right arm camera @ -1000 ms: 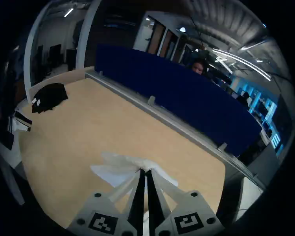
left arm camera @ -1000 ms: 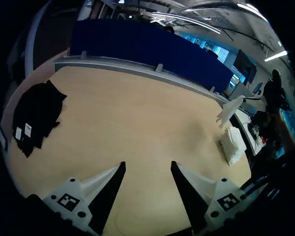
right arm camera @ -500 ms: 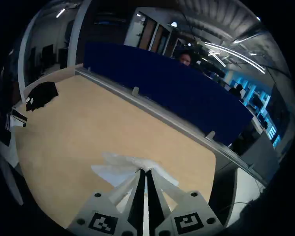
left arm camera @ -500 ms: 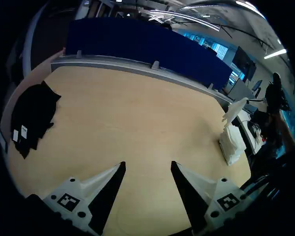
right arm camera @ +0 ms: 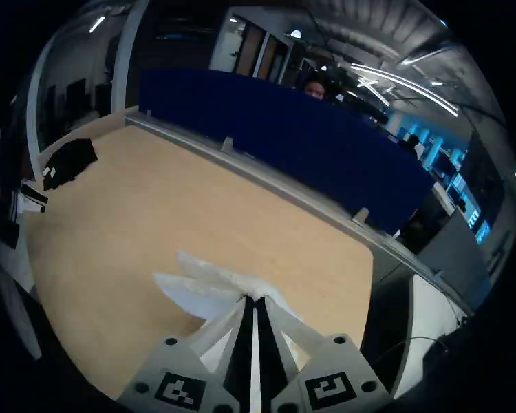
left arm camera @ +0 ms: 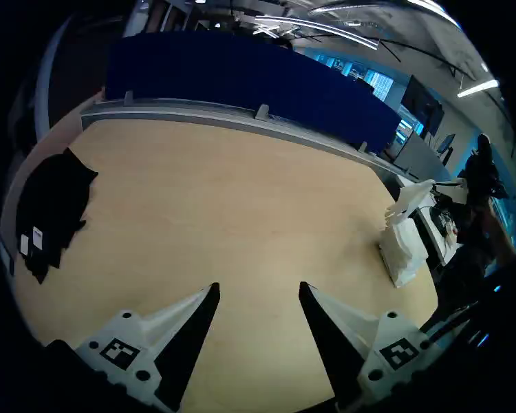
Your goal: Fold towel
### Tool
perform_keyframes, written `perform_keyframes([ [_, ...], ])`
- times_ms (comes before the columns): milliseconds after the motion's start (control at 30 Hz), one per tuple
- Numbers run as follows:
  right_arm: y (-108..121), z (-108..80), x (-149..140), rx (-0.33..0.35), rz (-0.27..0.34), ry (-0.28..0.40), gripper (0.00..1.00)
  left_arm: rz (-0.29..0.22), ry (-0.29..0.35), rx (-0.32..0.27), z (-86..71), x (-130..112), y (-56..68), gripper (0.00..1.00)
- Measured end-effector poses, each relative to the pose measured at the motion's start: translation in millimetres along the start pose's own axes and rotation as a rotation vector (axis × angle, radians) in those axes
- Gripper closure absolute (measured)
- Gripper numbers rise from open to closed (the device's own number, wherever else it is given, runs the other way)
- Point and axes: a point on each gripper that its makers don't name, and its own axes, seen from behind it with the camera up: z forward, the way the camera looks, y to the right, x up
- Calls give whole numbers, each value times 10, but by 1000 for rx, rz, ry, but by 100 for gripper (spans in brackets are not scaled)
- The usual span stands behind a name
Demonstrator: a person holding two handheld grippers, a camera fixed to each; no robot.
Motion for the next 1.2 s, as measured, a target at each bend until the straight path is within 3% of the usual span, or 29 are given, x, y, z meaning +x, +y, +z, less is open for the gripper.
perform_keyframes([
  [600, 45, -293, -1086, -46, 66, -141, 97, 35, -22, -23, 11, -87, 141, 15],
  [900, 15, -331, -1594, -67, 103, -226, 97, 41, -24, -23, -20, -114, 162, 15],
  [1200, -47, -255, -2023, -86, 161, -299, 97, 47, -27, -20, -61, -131, 166, 15],
])
